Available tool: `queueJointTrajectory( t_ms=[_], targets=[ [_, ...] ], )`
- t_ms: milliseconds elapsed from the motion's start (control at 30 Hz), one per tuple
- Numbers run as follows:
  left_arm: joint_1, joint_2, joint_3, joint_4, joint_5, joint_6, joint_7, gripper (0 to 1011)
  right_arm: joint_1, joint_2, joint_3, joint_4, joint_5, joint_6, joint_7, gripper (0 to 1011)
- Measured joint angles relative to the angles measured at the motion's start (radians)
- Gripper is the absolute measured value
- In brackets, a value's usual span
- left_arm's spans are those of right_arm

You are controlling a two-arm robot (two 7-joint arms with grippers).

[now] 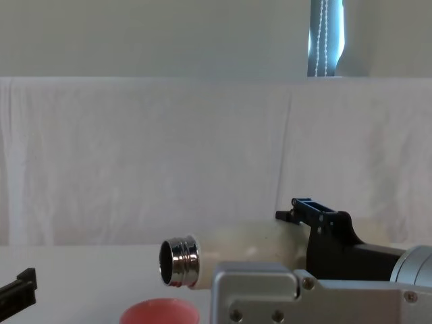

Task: Grasp the thermos with one hand and pour water into the cup lid.

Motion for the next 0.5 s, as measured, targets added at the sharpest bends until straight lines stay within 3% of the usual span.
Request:
queueJointTrajectory(
  t_ms=[500],
  targets=[
    [0.000,0.000,0.000,0.000,0.000,0.000,0.000,1001,0.013,0.008,-0.004,-0.002,-0.023,0.001,0.002,956]
  ],
)
